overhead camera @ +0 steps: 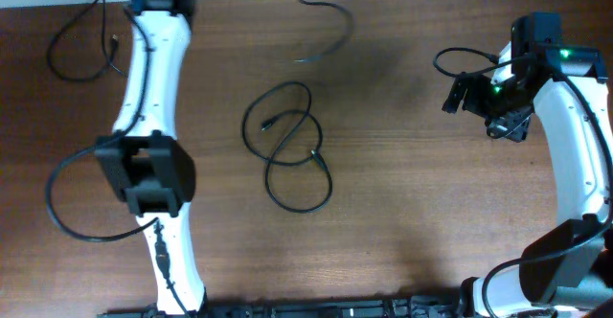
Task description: Untangle cables
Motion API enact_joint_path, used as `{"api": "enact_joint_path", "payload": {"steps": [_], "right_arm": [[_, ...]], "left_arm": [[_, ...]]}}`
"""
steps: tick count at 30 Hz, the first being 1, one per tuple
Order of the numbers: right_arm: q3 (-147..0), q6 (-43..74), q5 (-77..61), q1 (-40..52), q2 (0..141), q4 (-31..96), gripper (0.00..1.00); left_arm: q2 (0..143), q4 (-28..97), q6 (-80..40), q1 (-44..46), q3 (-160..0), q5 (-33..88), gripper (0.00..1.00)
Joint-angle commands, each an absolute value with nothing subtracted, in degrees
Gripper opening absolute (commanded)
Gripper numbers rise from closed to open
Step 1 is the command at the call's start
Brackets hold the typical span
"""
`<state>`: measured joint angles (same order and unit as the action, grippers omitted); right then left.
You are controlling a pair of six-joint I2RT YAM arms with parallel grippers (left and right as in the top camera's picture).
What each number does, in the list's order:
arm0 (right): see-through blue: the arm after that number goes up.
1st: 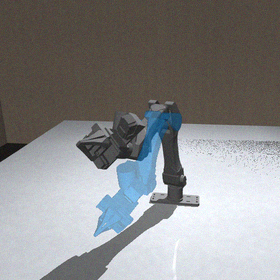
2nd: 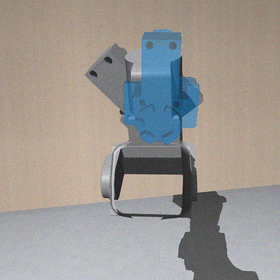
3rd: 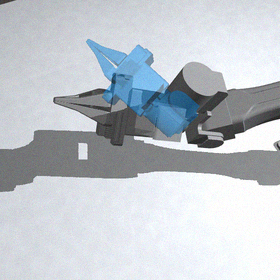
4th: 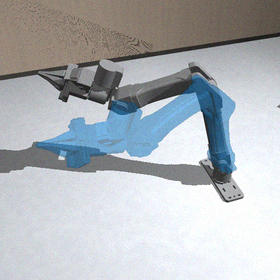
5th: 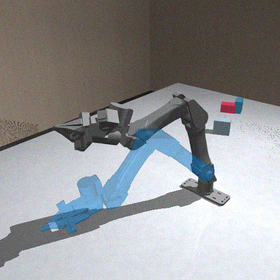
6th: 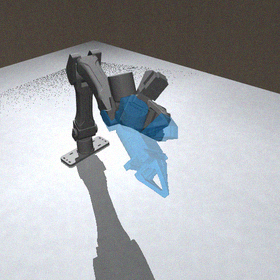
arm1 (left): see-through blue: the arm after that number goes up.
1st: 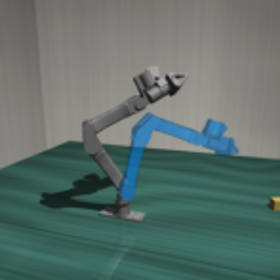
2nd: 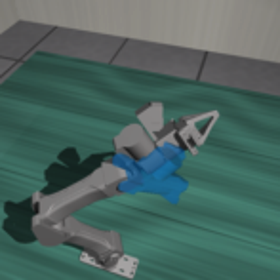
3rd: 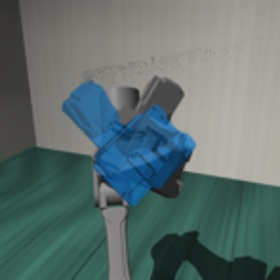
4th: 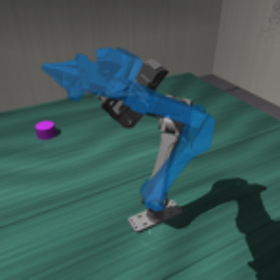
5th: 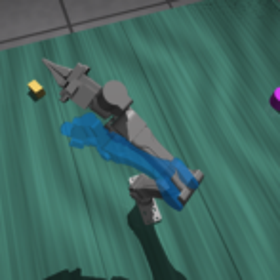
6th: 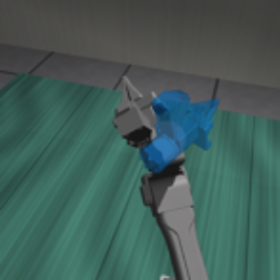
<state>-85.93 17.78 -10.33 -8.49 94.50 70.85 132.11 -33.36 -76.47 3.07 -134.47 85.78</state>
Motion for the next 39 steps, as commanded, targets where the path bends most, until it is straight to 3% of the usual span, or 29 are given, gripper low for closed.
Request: {"api": "enact_joint_path", "payload": {"steps": [1,5,8,10,12,16,21,25,28,34,39], "right_arm": [[-86.5,17.4,-9.6,-8.7,94.1,70.9,0.98],[-86.5,17.4,-9.6,-8.7,94.1,70.9,0.98],[-86.5,17.4,-9.6,-8.7,94.1,70.9,0.98],[-86.5,17.4,-9.6,-8.7,94.1,70.9,0.98],[-86.5,17.4,-9.6,-8.7,94.1,70.9,0.98],[-86.5,17.4,-9.6,-8.7,94.1,70.9,0.98],[-86.5,17.4,-9.6,-8.7,94.1,70.9,0.98],[-86.5,17.4,-9.6,-8.7,94.1,70.9,0.98],[-86.5,17.4,-9.6,-8.7,94.1,70.9,0.98],[-86.5,17.4,-9.6,-8.7,94.1,70.9,0.98],[-86.5,17.4,-9.6,-8.7,94.1,70.9,0.98]], "left_arm": [[130.3,-34.8,-84.3,-3.5,-135.1,86.3,0.0],[130.3,-30.1,-83.8,-13.2,-135.1,77.0,0.0],[130.3,-25.2,-78.1,-15.5,-135.1,70.1,0.02],[130.3,-14.9,-72.7,-15.4,-135.1,61.9,0.04],[130.3,-2.3,-64.8,-14.7,-135.1,54.2,0.0],[130.3,25.9,-36.9,-13.1,-135.1,45.8,0.0],[127.7,37.8,-27.7,-13.2,-135.1,48.6,0.0],[118.5,48.0,-21.5,-13.1,-135.1,36.2,0.0],[110.3,59.5,-20.8,-13.2,-135.1,15.3,0.0],[103.5,61.4,-21.5,-13.2,-135.1,7.4,0.0],[103.2,72.6,-43.6,-15.2,-135.1,-20.1,0.0]]}}
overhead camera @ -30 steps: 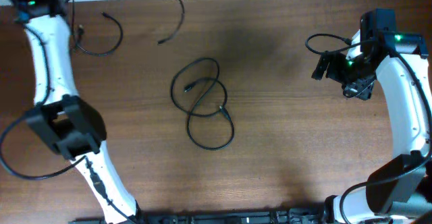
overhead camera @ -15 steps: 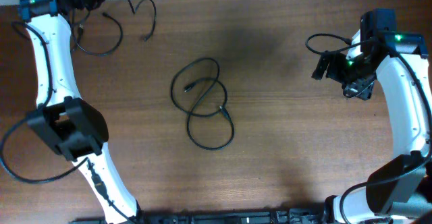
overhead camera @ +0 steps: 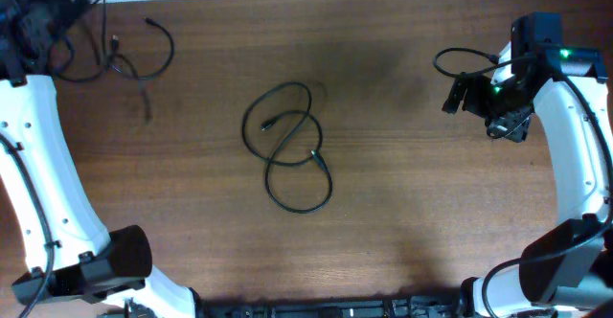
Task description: Untangle cables
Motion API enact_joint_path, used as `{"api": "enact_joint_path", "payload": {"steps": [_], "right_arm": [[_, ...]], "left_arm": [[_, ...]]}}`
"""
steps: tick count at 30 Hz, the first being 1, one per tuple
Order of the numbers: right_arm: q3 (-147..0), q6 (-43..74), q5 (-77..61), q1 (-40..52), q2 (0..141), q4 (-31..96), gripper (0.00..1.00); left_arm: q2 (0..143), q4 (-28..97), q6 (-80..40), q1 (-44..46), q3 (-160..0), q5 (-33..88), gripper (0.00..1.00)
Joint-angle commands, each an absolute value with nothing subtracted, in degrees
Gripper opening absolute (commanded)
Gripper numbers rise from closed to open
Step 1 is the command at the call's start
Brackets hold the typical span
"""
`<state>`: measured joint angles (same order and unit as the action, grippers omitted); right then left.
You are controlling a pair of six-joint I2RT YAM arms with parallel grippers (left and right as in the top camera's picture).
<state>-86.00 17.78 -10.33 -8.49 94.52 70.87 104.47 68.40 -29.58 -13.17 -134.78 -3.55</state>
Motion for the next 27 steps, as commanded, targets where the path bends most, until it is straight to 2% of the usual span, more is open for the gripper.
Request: {"api": "enact_joint_path", "payload": {"steps": [1,8,14,19,27], "right_arm": [[-86.5,17.4,-9.6,-8.7,94.1,70.9,0.98],[-86.5,17.4,-9.6,-8.7,94.1,70.9,0.98],[-86.5,17.4,-9.6,-8.7,94.1,70.9,0.98],[-86.5,17.4,-9.6,-8.7,94.1,70.9,0.98],[-86.5,17.4,-9.6,-8.7,94.1,70.9,0.98]], "left_arm": [[103.2,74.7,-48.4,-17.1,-135.1,-21.3,0.0],[104.2,83.7,-62.2,-25.4,-135.0,-18.1,0.0],[110.5,83.4,-64.9,-26.5,-134.9,-15.4,0.0],[118.4,83.1,-65.1,-30.0,-134.9,-5.3,0.0],[128.8,83.2,-64.7,-30.5,-134.9,-6.4,0.0]]}}
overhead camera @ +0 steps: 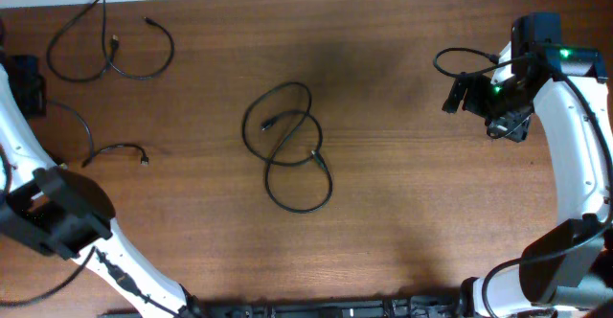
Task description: Untangle cables
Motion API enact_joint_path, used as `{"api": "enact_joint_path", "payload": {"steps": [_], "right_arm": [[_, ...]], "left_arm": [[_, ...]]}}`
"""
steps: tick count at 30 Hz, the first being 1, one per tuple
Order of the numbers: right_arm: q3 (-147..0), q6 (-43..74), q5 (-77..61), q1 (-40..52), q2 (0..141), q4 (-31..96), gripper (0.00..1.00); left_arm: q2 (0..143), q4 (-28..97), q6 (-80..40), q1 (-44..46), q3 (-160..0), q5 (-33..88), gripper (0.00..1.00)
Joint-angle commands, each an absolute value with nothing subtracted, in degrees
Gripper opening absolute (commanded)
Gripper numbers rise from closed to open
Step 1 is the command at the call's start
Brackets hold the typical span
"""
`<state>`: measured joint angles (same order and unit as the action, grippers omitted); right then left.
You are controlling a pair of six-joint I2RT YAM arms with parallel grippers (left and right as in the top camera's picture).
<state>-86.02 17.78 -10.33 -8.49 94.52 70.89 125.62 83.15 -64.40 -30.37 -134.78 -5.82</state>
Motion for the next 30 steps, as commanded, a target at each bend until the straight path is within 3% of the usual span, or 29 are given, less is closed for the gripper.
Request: {"api": "enact_joint_path", "payload": {"steps": [1,10,12,13,21,25,30], "right_arm": [[-86.5,17.4,-9.6,-8.7,94.1,70.9,0.98],[-86.5,17.4,-9.6,-8.7,94.1,70.9,0.98],[-86.5,17.4,-9.6,-8.7,94.1,70.9,0.98],[-86.5,17.4,-9.6,-8.7,94.1,70.9,0.98],[-86.5,17.4,-9.6,-8.7,94.1,70.9,0.98],[-86.5,17.4,-9.6,-8.7,94.1,70.9,0.98],[-86.5,17.4,-9.6,-8.7,94.1,70.9,0.98]], "left_arm": [[130.1,83.2,-62.8,-30.5,-134.9,-6.4,0.0],[138.0,84.1,-53.6,-30.4,-134.9,-5.3,0.0],[140.0,78.0,-40.0,-30.4,-134.9,9.1,0.0],[140.3,76.8,-39.2,-30.7,-134.9,14.7,0.0],[140.3,73.7,-39.2,-32.9,-134.9,20.6,0.0],[140.4,81.5,-52.1,-37.3,-134.9,15.9,0.0],[140.4,84.6,-56.9,-40.4,-134.9,15.9,0.0]]}}
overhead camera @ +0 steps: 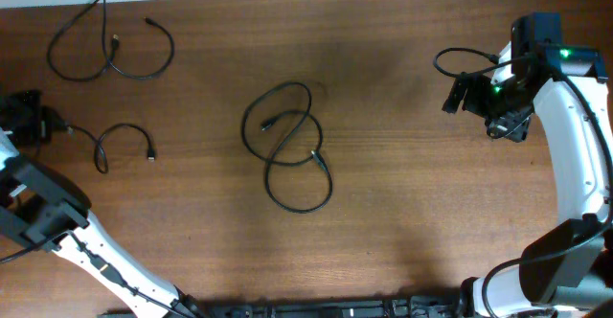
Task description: Untangle cables
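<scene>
A tangle of black cable (287, 147) lies in loops at the middle of the table. At the left edge my left gripper (40, 124) looks shut on the end of a thin black cable (120, 138), which curls away to the right across the wood. Two more black cables (107, 48) lie looped together at the far left corner. My right gripper (458, 95) hangs at the right side, well away from the tangle. Its fingers are too dark to tell apart, and nothing shows between them.
The wooden table (402, 213) has its far edge along the top of the view. The left arm's white links (57, 222) cross the near left corner. The right arm (575, 146) runs down the right side, with its own wiring looped near the wrist.
My left gripper has moved a little toward the near side along the left edge. The cable trailing from it now lies in a tighter curl on the table. The right arm has not moved.
My left arm first reached to the far middle, where a loose cable lay at the far edge. Then the gripper was at the far left corner with a cable trailing from it. After that it stood at the left edge, and the cable now lies there, apart from the middle tangle.
</scene>
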Motion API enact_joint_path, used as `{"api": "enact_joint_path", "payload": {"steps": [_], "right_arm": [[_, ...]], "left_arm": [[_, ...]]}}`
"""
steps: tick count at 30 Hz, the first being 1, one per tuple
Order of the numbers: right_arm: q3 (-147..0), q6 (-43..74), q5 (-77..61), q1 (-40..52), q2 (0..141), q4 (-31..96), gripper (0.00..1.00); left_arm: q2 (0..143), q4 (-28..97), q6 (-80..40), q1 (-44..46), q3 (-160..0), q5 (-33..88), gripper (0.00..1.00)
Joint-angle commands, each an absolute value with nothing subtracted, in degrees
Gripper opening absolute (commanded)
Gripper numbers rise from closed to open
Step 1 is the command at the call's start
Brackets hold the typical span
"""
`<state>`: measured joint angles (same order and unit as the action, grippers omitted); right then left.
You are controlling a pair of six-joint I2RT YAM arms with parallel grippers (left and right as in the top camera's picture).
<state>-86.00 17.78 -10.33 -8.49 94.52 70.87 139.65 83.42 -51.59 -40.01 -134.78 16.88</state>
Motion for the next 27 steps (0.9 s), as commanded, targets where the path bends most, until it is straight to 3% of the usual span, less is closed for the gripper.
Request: {"api": "enact_joint_path", "payload": {"steps": [1,4,7,11,15,18,22,23,24,25,27], "right_arm": [[-86.5,17.4,-9.6,-8.7,94.1,70.9,0.98],[-86.5,17.4,-9.6,-8.7,94.1,70.9,0.98],[-86.5,17.4,-9.6,-8.7,94.1,70.9,0.98],[-86.5,17.4,-9.6,-8.7,94.1,70.9,0.98],[-86.5,17.4,-9.6,-8.7,94.1,70.9,0.98],[-86.5,17.4,-9.6,-8.7,94.1,70.9,0.98],[-86.5,17.4,-9.6,-8.7,94.1,70.9,0.98],[-86.5,17.4,-9.6,-8.7,94.1,70.9,0.98],[-86.5,17.4,-9.6,-8.7,94.1,70.9,0.98],[-86.5,17.4,-9.6,-8.7,94.1,70.9,0.98],[-86.5,17.4,-9.6,-8.7,94.1,70.9,0.98]], "left_arm": [[140.4,84.6,-57.9,-40.6,-134.9,15.9,0.0],[140.6,84.0,-57.8,-40.6,-134.9,15.0,0.05],[141.2,84.5,-55.9,-40.6,-134.9,9.6,0.21],[143.9,84.9,-50.8,-40.5,-134.9,7.4,0.31],[145.4,83.4,-44.1,-40.5,-134.9,7.4,0.23],[145.4,83.0,-43.1,-40.5,-135.0,5.5,0.07],[145.3,85.3,-43.2,-40.6,-141.0,5.5,0.02],[145.3,86.6,-43.2,-40.6,-144.3,5.5,0.06],[145.3,87.7,-43.2,-40.6,-147.6,5.6,0.69],[145.3,88.8,-43.2,-40.6,-150.7,5.9,0.99],[145.3,90.5,-43.1,-40.6,-153.5,6.3,0.99]]}}
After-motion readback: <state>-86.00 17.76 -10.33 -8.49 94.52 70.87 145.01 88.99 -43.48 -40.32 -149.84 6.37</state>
